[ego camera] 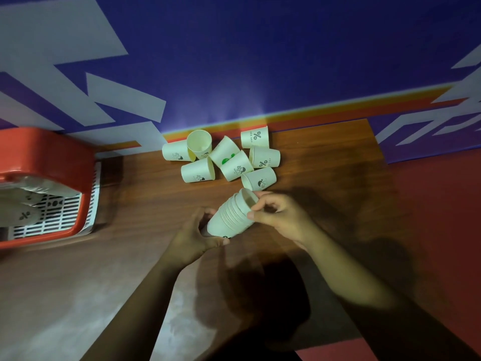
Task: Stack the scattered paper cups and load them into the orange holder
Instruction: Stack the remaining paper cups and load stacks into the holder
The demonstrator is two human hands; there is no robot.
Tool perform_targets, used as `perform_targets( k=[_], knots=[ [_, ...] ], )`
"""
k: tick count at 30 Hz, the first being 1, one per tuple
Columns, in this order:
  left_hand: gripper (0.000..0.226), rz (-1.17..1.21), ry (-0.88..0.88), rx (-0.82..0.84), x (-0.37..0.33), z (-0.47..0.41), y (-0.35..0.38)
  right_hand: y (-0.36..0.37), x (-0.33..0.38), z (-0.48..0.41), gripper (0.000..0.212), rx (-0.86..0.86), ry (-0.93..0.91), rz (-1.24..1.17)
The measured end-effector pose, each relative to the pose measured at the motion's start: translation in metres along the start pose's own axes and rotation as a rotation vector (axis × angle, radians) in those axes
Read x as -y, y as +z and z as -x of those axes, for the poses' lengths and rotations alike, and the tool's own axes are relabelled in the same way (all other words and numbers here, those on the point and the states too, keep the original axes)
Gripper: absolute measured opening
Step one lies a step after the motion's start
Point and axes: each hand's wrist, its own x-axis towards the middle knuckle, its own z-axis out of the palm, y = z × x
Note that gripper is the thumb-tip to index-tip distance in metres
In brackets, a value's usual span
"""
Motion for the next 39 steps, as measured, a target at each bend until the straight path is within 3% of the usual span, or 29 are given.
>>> perform_targets(
  k=[2, 5, 8, 11, 18, 22, 25, 28, 32, 36, 39],
  knots=[
    [0.059, 0.018, -0.003, 0.006, 0.004, 0.001, -0.003, 0.011, 0.001, -0.006, 0.016, 0.033, 0.009, 0.068],
    [0.059, 0.061, -0.024, -0.025, 0.014, 0.002, -0.011, 0.015, 0.004, -0.023, 0.046, 0.066, 0.036, 0.098],
    [0.064, 0.087, -0.065, -0.043, 0.025, 0.003, -0.023, 0.002, 0.006, -0.046, 0.050, -0.103, 0.040, 0.234],
    [0.058, 0.091, -0.081, -0.051, 0.030, 0.006, -0.032, -0.009, -0.003, -0.070, 0.054, -0.272, -0.024, 0.636],
    [0.057, 0.123, -0.100, -0.073, 0.038, 0.014, -0.045, -0.003, -0.043, -0.098, 0.067, -0.112, -0.100, 1.222],
    [0.076, 0.155, -0.112, -0.062, 0.043, 0.018, -0.054, 0.005, -0.049, -0.100, 0.067, -0.163, -0.101, 1.365],
    [0.079, 0.168, -0.118, -0.066, 0.046, 0.021, -0.058, 0.007, -0.050, -0.103, 0.068, -0.104, -0.100, 1.398],
    [0.076, 0.160, -0.125, -0.075, 0.049, 0.022, -0.062, 0.014, -0.048, -0.101, 0.071, -0.100, 0.005, 1.257],
    [0.065, 0.142, -0.135, -0.076, 0.051, 0.023, -0.066, 0.029, -0.025, -0.088, 0.073, -0.205, 0.123, 0.472],
    [0.057, 0.116, -0.119, -0.070, 0.051, 0.021, -0.067, 0.051, -0.003, -0.076, 0.048, -0.215, 0.136, -0.229],
    [0.054, 0.145, -0.095, -0.057, 0.046, 0.019, -0.067, 0.072, 0.005, -0.069, 0.044, -0.185, 0.136, -0.531]
  ],
)
